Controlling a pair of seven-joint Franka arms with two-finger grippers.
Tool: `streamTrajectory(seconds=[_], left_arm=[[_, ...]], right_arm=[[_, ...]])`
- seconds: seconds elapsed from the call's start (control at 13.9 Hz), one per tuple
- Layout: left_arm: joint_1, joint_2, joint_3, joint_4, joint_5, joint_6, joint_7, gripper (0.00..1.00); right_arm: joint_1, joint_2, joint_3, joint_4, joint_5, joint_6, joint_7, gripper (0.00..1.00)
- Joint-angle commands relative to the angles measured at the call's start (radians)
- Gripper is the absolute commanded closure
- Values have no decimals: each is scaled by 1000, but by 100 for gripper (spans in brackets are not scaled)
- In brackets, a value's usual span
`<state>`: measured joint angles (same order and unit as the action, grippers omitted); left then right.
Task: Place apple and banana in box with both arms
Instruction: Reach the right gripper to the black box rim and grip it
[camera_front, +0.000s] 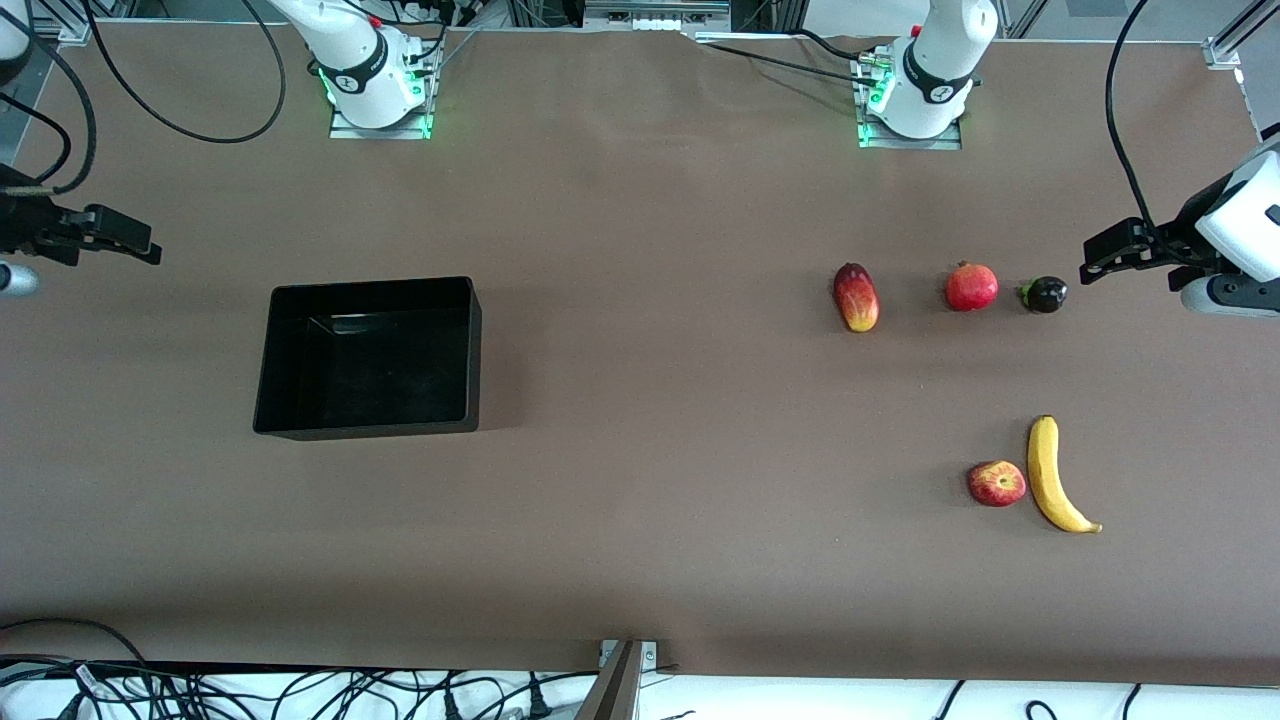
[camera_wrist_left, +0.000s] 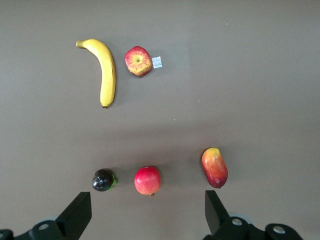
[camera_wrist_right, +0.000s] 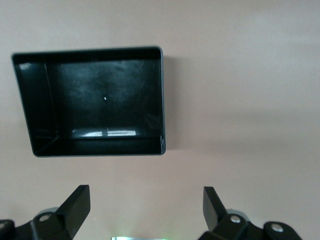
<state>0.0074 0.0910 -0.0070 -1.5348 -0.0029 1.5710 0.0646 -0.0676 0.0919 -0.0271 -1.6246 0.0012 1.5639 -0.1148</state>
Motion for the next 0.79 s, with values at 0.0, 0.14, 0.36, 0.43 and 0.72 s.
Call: streamTrajectory(seconds=[0.0, 0.14, 0.36, 0.43, 0.72], left_arm=[[-4, 13, 2, 35, -19, -25, -5, 0], [-4, 15, 2, 35, -20, -25, -5, 0], [-4, 13, 2, 35, -20, -25, -5, 0], [-4, 13, 2, 35, -19, -25, -5, 0], [-4, 13, 2, 35, -20, -25, -5, 0]], right_arm=[[-12, 46, -17, -17, -13, 10, 1, 0], [-14, 65, -23, -82, -12, 114, 4, 0], [-14, 63, -23, -281, 2, 405, 6, 0], [-14, 65, -23, -352, 6, 503, 7, 0], [-14, 120, -23, -541, 23, 835, 9, 0]])
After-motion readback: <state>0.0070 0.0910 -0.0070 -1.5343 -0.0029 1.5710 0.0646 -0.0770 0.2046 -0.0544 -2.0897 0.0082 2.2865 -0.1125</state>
